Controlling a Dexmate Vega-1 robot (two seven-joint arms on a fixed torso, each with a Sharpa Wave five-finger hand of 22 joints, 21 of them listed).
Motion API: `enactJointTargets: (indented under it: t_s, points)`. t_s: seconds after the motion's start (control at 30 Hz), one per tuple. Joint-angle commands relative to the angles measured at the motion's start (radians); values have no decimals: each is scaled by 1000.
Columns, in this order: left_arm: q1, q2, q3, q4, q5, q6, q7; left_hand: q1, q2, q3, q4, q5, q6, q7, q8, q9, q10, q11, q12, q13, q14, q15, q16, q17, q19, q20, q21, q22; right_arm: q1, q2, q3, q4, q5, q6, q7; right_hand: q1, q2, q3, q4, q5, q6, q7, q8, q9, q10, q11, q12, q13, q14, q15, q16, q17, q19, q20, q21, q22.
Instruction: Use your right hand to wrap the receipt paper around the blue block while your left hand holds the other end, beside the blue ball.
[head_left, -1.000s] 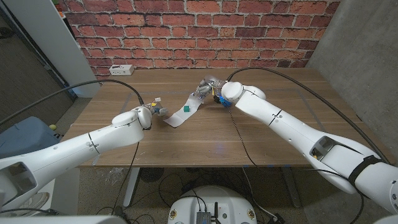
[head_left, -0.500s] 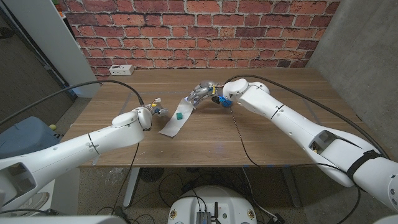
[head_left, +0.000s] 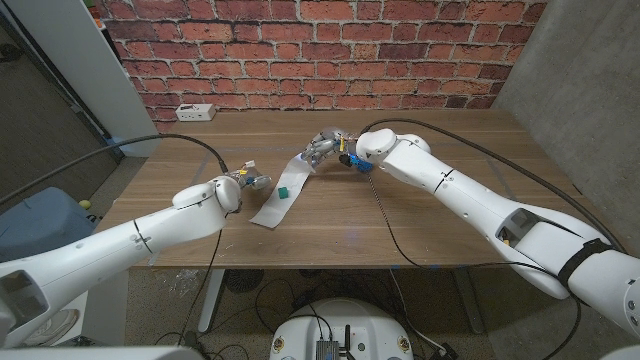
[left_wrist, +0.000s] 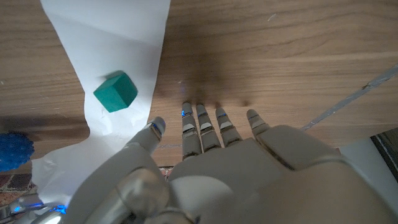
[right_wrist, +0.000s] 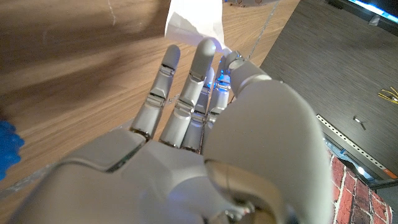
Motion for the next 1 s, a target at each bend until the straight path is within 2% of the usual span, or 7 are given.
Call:
enactJointTargets:
  t_s: [0.03,0.13,0.4,0.53,0.57,0.83,1.0]
  points:
    - [215,14,-219,4,-175,-375,234,5,-6,-3,-39,1,58,1,8,7,53,-10,24,8,50,-8,19,3,15,17,7,2,-19,17,-33,-13,-126,2,-182,0,1,8,-4,9,-1,1,93,87,54,21,-2,5,-7,-5,2,8,-7,-2,6,5]
    - [225,12,-211,-7,-131,-361,271,12,-11,-7,-59,2,23,-8,-13,7,51,-8,22,9,72,-15,24,6,22,19,11,3,-17,27,-38,2,-154,2,-213,0,-1,9,-4,9,2,1,94,85,56,23,-2,6,-7,-5,2,10,-9,-3,7,5]
    - [252,-2,-199,-21,-31,-338,347,-15,7,-48,-68,5,-171,-75,-43,8,-96,-9,-14,14,23,-3,24,41,32,22,24,14,-11,63,-49,56,-224,15,-293,-4,-3,13,-3,9,4,-2,95,82,63,22,-3,11,-12,-8,0,16,-15,-4,11,6]
    - [249,-15,-185,-31,14,-289,358,-22,1,-57,-70,4,-197,-74,-40,8,-113,-15,-13,14,8,1,22,46,23,21,22,16,1,82,-57,92,-259,23,-324,-3,-5,16,-4,9,5,-1,95,79,64,20,-4,13,-14,-8,-1,19,-19,-4,12,6]
    - [249,-19,-181,-32,26,-280,364,-26,1,-59,-70,5,-185,-63,-29,9,-101,-6,-5,15,8,1,24,48,24,21,24,17,5,88,-62,100,-272,18,-336,-4,-5,17,-4,8,6,0,95,79,64,19,-4,14,-13,-7,-1,19,-20,-4,13,6]
    - [267,-24,-197,-27,36,-298,361,-27,8,-57,-87,8,-85,-8,6,10,-14,-15,34,16,85,-25,53,48,41,25,39,22,31,123,-74,176,-326,29,-383,-9,-11,22,-3,7,9,-7,95,73,64,16,-8,18,-17,-12,-6,23,-28,-6,17,6]
    - [251,-18,-189,-34,39,-264,313,-25,7,-51,-100,9,-26,21,16,11,40,-22,50,15,137,-42,64,39,89,30,61,23,45,141,-76,225,-356,47,-419,-11,-12,26,-2,7,9,-11,95,71,64,13,-10,21,-19,-16,-8,27,-33,-7,20,6]
